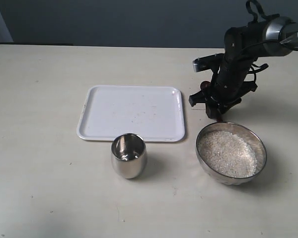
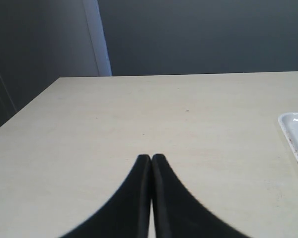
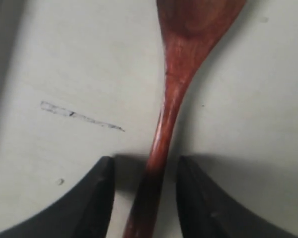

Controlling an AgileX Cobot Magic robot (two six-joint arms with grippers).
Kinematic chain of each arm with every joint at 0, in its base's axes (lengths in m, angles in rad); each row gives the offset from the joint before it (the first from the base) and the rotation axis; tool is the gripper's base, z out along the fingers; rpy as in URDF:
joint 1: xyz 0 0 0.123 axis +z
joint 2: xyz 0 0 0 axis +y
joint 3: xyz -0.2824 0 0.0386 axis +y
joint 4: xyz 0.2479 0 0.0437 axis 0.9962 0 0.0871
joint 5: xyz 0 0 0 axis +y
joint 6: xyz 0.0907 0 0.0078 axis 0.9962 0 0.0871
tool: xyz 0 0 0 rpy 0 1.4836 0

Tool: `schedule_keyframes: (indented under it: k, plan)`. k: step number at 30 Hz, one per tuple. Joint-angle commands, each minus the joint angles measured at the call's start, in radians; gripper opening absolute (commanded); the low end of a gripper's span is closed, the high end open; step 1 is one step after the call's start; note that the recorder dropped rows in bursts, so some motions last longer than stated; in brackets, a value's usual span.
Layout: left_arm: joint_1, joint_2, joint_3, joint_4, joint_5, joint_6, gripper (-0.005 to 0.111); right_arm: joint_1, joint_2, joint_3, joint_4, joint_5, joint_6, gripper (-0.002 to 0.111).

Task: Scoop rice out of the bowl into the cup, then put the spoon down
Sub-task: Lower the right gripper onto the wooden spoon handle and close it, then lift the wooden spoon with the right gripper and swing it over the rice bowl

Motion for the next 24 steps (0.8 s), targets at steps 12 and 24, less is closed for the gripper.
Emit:
schedule_keyframes:
  k: [12,24]
  plan:
    - [0.0,-0.004,-0.003,0.0,-0.014,-0.004,0.0,-0.002,-0.045,-0.007,-0.119,0.049,-0.011,-0.001]
    - [0.0,-0.004,-0.003,0.0,-0.014,-0.004,0.0,-0.002,-0.282,-0.007,-0.349,0.243,-0.066,-0.001]
